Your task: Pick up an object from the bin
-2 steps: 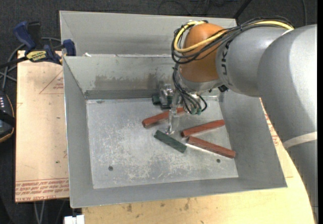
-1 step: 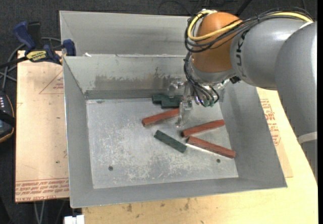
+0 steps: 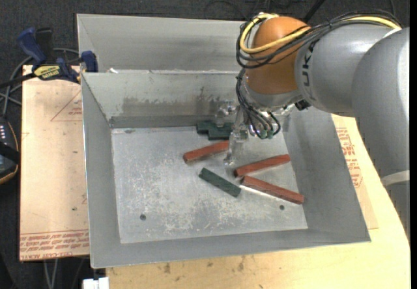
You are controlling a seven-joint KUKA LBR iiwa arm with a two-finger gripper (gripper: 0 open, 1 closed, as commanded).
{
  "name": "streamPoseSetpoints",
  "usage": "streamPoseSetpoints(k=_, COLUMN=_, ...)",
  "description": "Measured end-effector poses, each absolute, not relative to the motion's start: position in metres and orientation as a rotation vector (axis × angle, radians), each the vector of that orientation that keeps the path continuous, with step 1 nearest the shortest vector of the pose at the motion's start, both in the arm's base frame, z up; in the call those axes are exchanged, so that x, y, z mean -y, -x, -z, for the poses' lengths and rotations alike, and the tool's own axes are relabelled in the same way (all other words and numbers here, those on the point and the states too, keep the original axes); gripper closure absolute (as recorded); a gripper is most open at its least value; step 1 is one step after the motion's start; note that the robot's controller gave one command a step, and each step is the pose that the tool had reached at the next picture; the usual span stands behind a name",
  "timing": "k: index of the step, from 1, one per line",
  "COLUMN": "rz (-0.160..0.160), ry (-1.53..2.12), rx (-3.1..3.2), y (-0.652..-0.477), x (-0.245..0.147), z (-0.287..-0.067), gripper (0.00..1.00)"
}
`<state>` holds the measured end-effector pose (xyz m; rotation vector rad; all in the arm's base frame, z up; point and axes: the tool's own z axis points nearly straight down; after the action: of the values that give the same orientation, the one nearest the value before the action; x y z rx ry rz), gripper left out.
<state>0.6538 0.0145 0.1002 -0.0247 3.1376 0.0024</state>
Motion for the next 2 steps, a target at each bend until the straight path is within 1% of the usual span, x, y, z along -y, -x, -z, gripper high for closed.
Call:
streamPoseSetpoints(k=1, rz=-0.002, ry=0.058, rx=-3.138, y=-0.6577, x=-0.0245, z=-0.07, gripper=0.0)
streamPoseSetpoints(k=2, rz=-0.002, ry=0.057, rx=-3.139, y=-0.6585, x=-0.0246, z=-0.0711, gripper=0.0)
